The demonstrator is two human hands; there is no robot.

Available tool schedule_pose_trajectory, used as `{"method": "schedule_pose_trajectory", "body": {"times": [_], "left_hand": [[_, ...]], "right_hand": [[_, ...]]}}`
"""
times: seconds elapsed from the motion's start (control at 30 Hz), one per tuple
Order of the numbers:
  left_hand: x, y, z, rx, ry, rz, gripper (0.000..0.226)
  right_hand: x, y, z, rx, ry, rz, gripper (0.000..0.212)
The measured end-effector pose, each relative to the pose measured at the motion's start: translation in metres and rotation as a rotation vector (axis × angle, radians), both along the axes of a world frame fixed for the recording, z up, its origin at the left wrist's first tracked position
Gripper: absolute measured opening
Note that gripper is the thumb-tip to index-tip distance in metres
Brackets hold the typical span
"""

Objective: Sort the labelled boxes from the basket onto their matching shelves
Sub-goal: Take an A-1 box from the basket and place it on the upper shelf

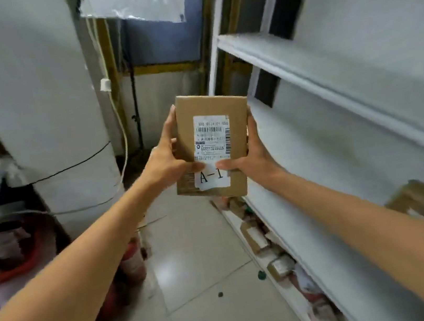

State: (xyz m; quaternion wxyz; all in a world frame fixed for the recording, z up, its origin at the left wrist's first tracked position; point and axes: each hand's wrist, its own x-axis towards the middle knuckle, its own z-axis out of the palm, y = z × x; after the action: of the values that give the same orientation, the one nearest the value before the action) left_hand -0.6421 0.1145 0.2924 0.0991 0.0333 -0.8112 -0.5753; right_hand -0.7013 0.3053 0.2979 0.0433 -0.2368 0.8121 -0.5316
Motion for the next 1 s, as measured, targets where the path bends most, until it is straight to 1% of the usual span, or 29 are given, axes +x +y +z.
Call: {"method": "schedule_pose_trajectory", "body": {"times": [0.1, 0.23, 0.33, 0.5, 0.63, 0.73, 0.9, 1.0], "left_hand": [[-0.049, 0.042, 0.039, 0.003, 0.088, -0.197, 0.123], [-0.091, 0.104, 0.076, 0.02, 0.201, -0.431, 0.119], [-0.108, 0.156, 0.091, 0.04, 0.279, -0.565, 0.118], [-0.12, 0.239, 0.106, 0.071, 0.314, -0.757, 0.123], [-0.127, 0.299, 0.119, 0.067, 0.343, -0.837, 0.123], [-0.135, 0.337, 0.13, 0.051, 0.35, -0.86, 0.121], [-0.153, 0.398, 0.143, 0.079, 0.314, -0.901, 0.118], [-0.172, 0.431, 0.142, 0.09, 0.306, -0.897, 0.112]], "right_hand": [[-0.017, 0.049, 0.041, 0.012, 0.107, -0.184, 0.127], [-0.017, 0.113, 0.079, 0.005, 0.19, -0.409, 0.13], [-0.004, 0.157, 0.091, -0.009, 0.259, -0.568, 0.131], [0.02, 0.226, 0.101, -0.024, 0.321, -0.752, 0.131], [0.031, 0.274, 0.111, -0.017, 0.352, -0.862, 0.122], [0.029, 0.305, 0.119, 0.007, 0.35, -0.941, 0.125], [0.014, 0.349, 0.126, -0.032, 0.353, -1.046, 0.123], [-0.002, 0.365, 0.126, -0.019, 0.353, -1.124, 0.118]]}}
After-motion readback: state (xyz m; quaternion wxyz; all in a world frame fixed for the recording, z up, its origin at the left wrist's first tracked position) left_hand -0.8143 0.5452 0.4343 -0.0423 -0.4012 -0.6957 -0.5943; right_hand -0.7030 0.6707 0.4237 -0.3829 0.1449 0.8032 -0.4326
